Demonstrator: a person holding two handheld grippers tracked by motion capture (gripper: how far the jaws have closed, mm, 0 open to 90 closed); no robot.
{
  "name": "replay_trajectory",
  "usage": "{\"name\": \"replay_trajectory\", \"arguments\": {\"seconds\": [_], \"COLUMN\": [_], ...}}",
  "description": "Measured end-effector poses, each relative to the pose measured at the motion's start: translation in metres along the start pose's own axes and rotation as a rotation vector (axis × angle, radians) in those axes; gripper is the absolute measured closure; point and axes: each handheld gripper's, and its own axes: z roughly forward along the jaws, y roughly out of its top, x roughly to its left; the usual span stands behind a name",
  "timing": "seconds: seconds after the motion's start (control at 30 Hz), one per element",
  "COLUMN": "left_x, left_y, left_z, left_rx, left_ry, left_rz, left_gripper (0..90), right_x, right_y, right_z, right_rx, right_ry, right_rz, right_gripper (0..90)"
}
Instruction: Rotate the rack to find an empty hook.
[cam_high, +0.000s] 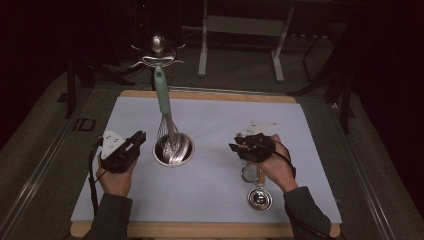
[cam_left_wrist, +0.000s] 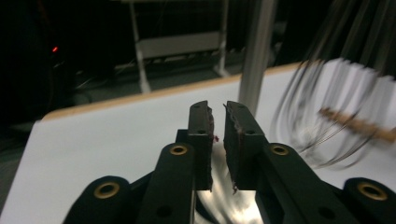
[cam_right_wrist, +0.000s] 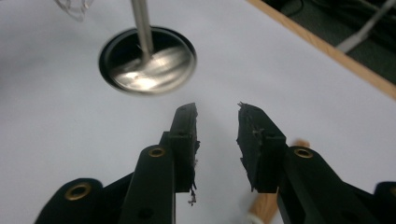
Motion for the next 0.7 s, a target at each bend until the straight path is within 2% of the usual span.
{"name": "replay_trajectory", "arguments": {"seconds": [0.07,0.13,0.27,0.43,0.53,0.6,0.7], "left_x": [-0.001,-0.002,-0.006,-0.008,-0.009,-0.010,-0.012], "left_y": [0.008,0.016,0.031,0.052,0.062,0.067,0.077], "left_z": [-0.002,-0.005,-0.009,-0.012,-0.013,-0.014,-0.017], "left_rx": [-0.025,-0.054,-0.099,-0.164,-0.206,-0.245,-0.315], "left_ry": [-0.035,-0.068,-0.091,-0.108,-0.119,-0.127,-0.138], "left_rz": [-0.003,0.000,0.015,0.015,0.012,0.005,0.016], "left_gripper": [88.5,90.0,90.0,90.0,90.0,90.0,90.0], "right_x": [-0.004,-0.007,-0.010,-0.013,-0.019,-0.023,-0.029], "right_y": [-0.010,-0.020,-0.041,-0.062,-0.080,-0.093,-0.113], "right_z": [-0.001,-0.001,0.003,0.002,0.002,0.000,-0.004], "right_rx": [0.004,-0.010,-0.005,0.002,0.025,0.028,-0.008], "right_ry": [-0.016,-0.019,-0.026,-0.054,-0.085,-0.092,-0.091], "right_rz": [0.027,0.090,0.171,0.220,0.254,0.292,0.372], "right_gripper": [66.5,66.6,66.7,65.0,64.5,63.7,63.2]}}
